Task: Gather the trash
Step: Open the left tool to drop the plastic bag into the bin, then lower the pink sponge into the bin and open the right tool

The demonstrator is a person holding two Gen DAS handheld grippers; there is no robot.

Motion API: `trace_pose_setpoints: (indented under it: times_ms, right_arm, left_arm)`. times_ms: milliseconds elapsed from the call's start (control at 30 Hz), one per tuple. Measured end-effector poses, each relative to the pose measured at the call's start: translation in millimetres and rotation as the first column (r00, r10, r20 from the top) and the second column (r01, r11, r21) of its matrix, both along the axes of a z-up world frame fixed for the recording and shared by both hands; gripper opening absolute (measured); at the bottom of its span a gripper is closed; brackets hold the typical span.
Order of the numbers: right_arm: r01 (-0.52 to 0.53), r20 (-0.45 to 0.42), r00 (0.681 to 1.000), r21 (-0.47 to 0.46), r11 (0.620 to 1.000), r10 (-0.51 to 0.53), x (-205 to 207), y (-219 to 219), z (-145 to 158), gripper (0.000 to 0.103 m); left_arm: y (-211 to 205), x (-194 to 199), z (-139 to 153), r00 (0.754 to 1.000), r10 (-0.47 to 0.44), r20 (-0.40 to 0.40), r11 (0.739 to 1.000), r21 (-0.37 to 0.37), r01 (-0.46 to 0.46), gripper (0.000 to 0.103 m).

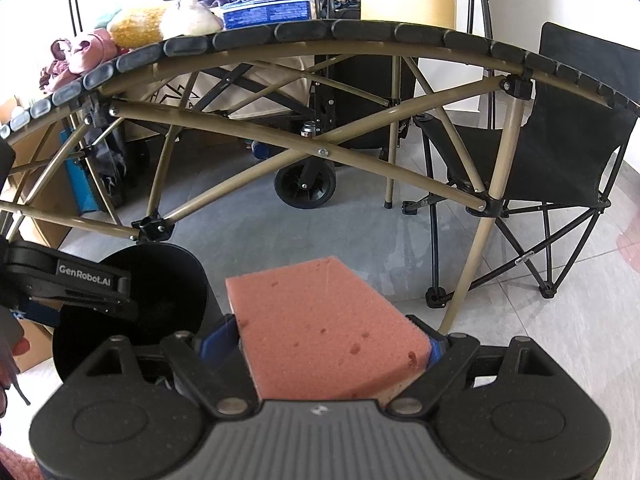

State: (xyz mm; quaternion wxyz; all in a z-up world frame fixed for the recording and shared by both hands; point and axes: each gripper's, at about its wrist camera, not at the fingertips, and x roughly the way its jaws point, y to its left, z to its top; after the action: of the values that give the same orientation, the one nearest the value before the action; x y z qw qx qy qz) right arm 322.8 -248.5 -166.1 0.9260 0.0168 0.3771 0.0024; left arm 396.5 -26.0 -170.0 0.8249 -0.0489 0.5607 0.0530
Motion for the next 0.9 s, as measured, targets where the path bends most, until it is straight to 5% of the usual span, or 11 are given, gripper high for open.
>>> trace_pose_setpoints:
  times_ms: [433,900]
  right_arm:
    - [-0.048,-0.001,0.999,-0.011,0.999,0.048,3,20,2,0.087]
    - [-0.164,-0.04,0.986,-0.019,0.986,0.163,15,83,-3,0.087]
  left_arm:
    - [15,-9,8,1.0,0.007,0.001,1.0,0.012,-0.007,0.103]
    - [85,-35,20,0.997,0.076,0.019,0.997,0.023,-0.077,0.103]
